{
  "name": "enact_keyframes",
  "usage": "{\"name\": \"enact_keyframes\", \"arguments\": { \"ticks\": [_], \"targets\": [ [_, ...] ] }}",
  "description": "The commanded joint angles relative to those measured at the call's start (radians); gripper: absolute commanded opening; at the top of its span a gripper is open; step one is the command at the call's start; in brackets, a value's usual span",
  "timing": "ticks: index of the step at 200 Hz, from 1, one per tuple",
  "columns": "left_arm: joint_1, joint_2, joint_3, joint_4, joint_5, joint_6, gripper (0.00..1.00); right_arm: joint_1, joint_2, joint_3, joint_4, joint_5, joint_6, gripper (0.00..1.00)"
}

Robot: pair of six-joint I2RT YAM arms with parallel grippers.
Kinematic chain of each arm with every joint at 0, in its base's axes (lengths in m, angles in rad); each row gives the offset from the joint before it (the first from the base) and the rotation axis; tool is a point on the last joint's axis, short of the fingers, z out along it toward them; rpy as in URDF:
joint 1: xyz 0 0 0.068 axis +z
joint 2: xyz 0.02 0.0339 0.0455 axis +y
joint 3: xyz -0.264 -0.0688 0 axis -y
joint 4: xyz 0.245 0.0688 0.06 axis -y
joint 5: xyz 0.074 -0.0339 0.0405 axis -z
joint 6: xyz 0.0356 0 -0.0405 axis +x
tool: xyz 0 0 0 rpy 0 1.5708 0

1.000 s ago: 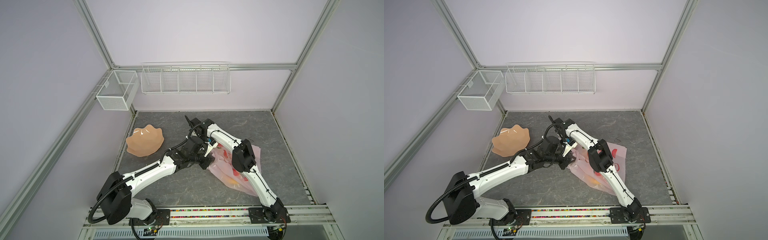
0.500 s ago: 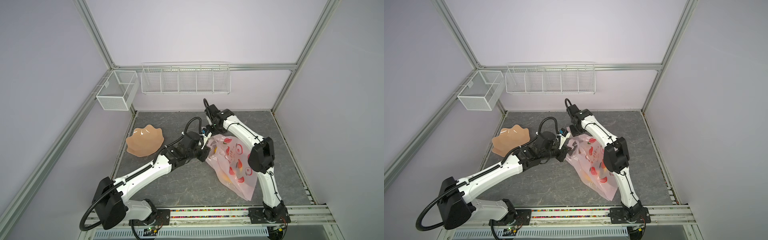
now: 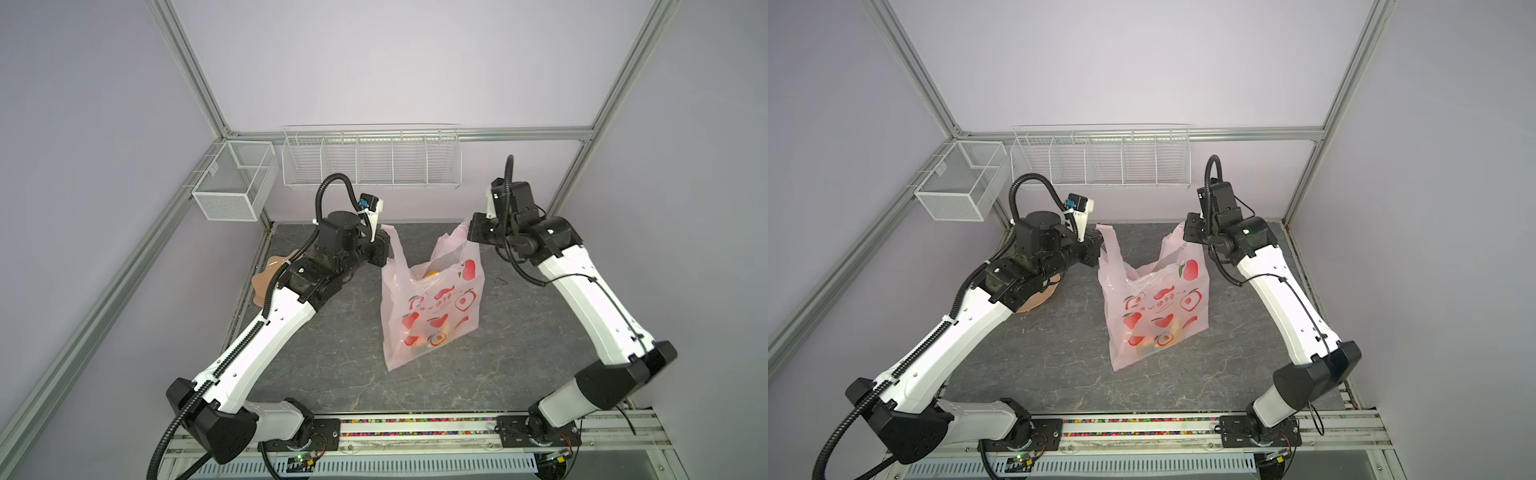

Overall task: Place the fruits into the plastic bag
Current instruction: Pick up the plastic bag from the center of the table.

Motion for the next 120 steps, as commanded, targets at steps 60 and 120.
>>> {"name": "enact_keyframes", "arguments": {
  "ticks": [60, 120],
  "targets": [
    [0.135, 0.180, 0.251, 0.007, 0.034, 0.122, 0.00, -0.003, -0.271, -0.209, 0.160, 0.127, 0.111, 0.06],
    [0.160, 0.198, 0.065, 0.150, 0.057, 0.122, 0.00, 0.003, -0.321, -0.497, 0.217, 0.046, 0.272, 0.07]
  ]
}}
